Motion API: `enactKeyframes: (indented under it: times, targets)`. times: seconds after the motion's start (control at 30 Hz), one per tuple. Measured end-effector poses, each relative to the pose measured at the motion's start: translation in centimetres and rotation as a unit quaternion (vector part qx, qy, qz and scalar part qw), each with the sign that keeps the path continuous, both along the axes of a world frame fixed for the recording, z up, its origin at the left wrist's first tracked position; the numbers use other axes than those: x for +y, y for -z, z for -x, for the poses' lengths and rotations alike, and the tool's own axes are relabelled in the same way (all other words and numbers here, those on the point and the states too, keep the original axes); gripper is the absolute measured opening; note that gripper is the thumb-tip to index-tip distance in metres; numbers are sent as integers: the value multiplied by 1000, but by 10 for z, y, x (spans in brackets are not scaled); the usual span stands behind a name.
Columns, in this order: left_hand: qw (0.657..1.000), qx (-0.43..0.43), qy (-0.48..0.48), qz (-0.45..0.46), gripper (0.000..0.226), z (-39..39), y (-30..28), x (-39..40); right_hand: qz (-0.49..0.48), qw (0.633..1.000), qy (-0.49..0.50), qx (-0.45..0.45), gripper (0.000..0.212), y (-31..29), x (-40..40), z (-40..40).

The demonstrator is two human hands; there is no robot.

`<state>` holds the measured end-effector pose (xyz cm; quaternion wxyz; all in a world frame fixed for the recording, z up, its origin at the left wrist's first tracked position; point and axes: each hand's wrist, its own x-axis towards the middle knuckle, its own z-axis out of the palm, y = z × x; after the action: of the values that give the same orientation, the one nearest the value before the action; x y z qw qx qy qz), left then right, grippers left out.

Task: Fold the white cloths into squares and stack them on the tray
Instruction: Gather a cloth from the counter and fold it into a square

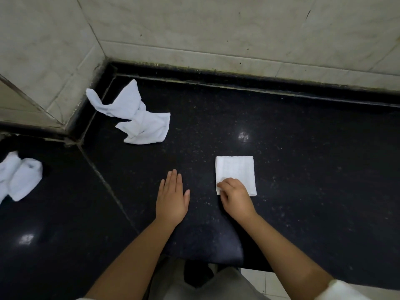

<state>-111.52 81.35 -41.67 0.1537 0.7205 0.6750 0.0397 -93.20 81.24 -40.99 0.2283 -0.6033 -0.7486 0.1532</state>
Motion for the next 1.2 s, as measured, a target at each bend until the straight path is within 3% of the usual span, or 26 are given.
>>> enactKeyframes:
  times: [0.2,0.33,0.43,0.57,0.63,0.7,0.83,0.97,1.03,1.2]
  targets:
    - [1000,12,6,-22,55,2,2,0,34,997,-54,-48,27,-5,-3,-4]
    - [1000,-2,21,-21,54,-1,-1,1,17,991,-92,-100,41,-7,-14,-13]
    - [988,-30,99,-113,42,-16,-1,2,-25,989,-57,-138,34,-12,-19,-31]
    - [957,-115,214,-161,32,-50,-10,5,14,971,12,-237,25,-21,-21,-59]
    - [949,-84,264,-151,22,-62,-7,10,41,965,9,-259,34,-22,-19,-64]
    - [953,-38,286,-91,33,-68,-9,14,38,961,-7,-275,24,-23,-15,-66]
    - [954,14,291,-78,37,-73,-12,18,59,952,-37,-297,12,-25,-5,-67]
    - [948,61,304,-71,37,-79,-17,21,133,957,-27,-258,8,-39,-3,-69]
    - [939,88,324,-72,36,-87,-18,16,197,962,8,-188,24,-48,-6,-75]
    - [900,129,391,-145,20,-131,-32,-14,225,970,83,-47,26,-66,-39,-120]
